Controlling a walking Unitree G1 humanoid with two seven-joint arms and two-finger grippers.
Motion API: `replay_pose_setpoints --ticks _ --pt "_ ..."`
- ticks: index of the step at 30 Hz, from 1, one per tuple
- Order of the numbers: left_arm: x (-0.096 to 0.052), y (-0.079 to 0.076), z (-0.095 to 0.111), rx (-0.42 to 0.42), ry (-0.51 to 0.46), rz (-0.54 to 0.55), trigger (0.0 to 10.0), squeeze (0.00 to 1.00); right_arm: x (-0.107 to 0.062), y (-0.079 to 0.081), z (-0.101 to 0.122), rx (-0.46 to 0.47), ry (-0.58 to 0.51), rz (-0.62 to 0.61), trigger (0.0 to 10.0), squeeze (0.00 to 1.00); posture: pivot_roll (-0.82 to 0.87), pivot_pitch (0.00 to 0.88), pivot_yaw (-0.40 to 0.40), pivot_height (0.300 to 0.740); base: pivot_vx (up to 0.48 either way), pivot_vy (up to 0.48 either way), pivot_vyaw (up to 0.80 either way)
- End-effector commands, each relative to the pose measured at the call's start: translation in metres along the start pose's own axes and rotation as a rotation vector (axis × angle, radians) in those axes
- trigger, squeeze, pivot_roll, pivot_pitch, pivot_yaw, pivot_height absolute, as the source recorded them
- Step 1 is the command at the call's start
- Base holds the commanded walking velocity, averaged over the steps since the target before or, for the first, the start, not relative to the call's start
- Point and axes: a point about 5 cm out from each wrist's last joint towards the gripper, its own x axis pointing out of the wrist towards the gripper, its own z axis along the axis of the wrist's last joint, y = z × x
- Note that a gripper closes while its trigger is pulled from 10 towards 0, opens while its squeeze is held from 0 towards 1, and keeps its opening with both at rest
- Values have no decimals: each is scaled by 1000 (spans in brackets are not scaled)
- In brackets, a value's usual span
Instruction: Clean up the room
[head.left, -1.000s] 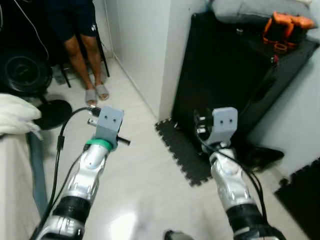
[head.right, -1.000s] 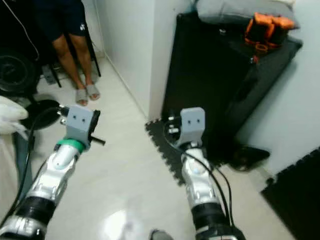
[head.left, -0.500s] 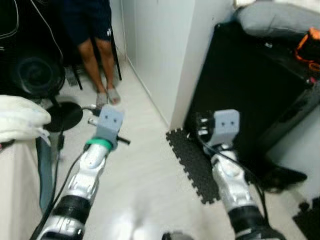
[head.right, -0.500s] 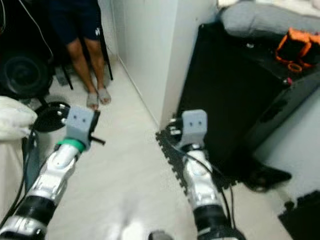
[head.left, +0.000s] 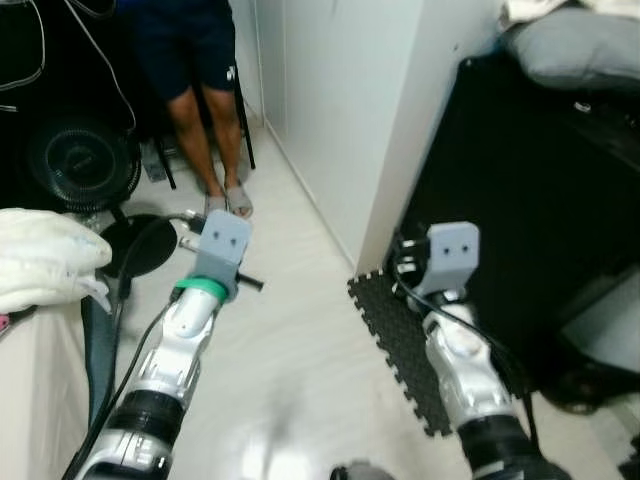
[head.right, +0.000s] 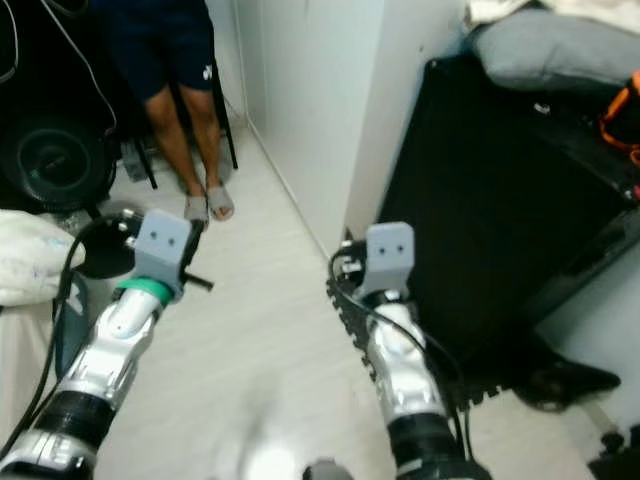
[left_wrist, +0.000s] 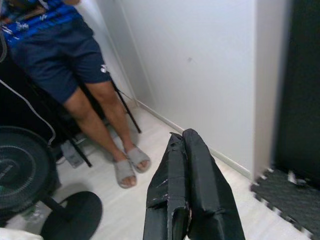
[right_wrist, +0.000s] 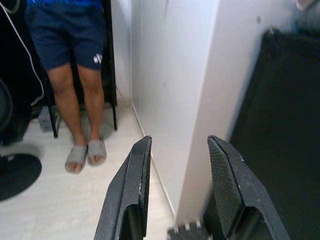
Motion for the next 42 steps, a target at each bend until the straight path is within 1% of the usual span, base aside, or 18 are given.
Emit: replay_pose_setpoints --ticks 1,26,31,42 --pt "-4 3 -8 8 31 4 10000 0 -2 4 -3 9 15 7 10000 0 -53 43 59 722 454 0 0" --pt "-4 4 -8 9 30 3 10000 0 -2 7 -3 18 19 10 10000 0 -48 48 60 722 469 0 0" --pt "-4 4 -8 10 30 2 10000 0 -1 6 -3 22 24 -17 10000 0 -45 47 61 722 472 0 0" --pt "-4 3 -8 11 31 0 10000 0 -1 7 -4 25 28 -27 10000 0 -44 48 61 722 465 0 0"
